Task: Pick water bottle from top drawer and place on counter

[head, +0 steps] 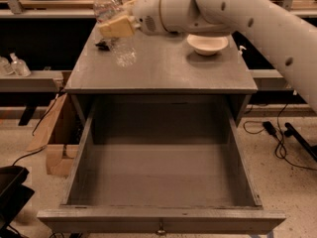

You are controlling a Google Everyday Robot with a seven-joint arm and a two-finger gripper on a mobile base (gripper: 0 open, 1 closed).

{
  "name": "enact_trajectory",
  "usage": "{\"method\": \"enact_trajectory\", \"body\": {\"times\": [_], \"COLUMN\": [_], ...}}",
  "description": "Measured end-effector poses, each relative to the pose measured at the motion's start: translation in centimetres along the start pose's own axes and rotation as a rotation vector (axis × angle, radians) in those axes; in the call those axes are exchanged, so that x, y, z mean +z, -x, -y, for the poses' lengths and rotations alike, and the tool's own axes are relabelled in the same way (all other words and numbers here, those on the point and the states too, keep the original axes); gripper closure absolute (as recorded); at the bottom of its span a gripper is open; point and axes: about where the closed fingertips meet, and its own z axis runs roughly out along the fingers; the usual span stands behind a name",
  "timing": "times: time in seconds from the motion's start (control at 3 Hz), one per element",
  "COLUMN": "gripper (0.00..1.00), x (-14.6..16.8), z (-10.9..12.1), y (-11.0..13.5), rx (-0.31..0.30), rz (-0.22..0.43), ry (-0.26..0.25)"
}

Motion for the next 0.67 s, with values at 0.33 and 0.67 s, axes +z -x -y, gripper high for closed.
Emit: {"method": "enact_trajectory", "body": {"times": [0.33,0.67], "gripper": [1.0,1.0], "x": [4.4,6.4], "z": [3.2,5.9], "y": [-0.2,-3.3], "rx": [0.04,0.096], "rz": [0.023,0.033], "ry": [-0.027,-0.068]}}
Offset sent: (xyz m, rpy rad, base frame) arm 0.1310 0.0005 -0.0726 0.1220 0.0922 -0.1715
